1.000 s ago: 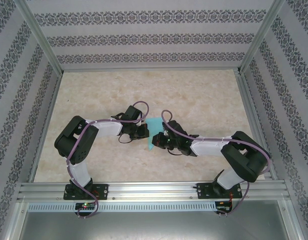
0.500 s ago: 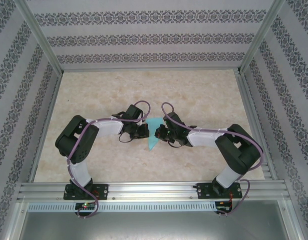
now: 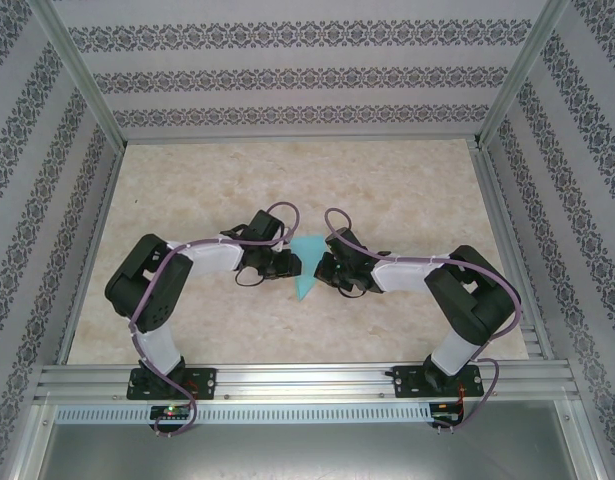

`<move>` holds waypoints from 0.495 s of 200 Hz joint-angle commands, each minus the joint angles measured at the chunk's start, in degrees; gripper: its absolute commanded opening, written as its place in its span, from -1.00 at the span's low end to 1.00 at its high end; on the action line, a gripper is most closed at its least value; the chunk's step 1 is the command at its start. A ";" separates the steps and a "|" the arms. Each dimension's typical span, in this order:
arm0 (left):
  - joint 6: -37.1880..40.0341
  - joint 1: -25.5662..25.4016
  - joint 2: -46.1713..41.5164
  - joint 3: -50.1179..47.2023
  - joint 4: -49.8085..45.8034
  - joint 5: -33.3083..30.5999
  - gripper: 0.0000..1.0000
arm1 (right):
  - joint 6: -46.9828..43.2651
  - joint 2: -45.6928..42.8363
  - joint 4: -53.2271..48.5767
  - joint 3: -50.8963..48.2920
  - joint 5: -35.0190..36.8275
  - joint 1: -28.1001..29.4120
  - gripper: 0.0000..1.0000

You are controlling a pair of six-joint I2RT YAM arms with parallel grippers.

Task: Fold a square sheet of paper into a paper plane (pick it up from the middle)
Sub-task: Third fold the triangle at the center of the table.

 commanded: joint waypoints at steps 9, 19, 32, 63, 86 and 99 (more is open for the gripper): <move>-0.56 -1.92 -5.19 -4.27 3.93 1.10 -0.28 | 4.16 1.18 -0.91 0.17 3.15 -0.46 -1.00; -0.90 -2.47 -6.39 -5.81 5.06 1.59 -0.24 | 4.95 1.05 -0.93 0.04 3.65 -0.48 -1.00; -1.36 -3.32 -7.95 -7.57 6.63 1.79 -0.23 | 5.78 1.13 -1.09 -0.06 3.85 -0.45 -1.00; -1.52 -4.43 -11.04 -9.56 8.19 1.22 -0.26 | 6.39 1.55 -1.46 0.12 3.93 -0.42 -1.00; -1.38 -4.62 -11.54 -9.37 7.79 0.35 -0.35 | 6.50 1.91 -1.71 0.28 3.86 -0.45 -1.00; -1.44 -4.80 -10.95 -9.13 7.85 0.78 -0.39 | 6.57 2.06 -1.71 0.30 3.78 -0.45 -1.00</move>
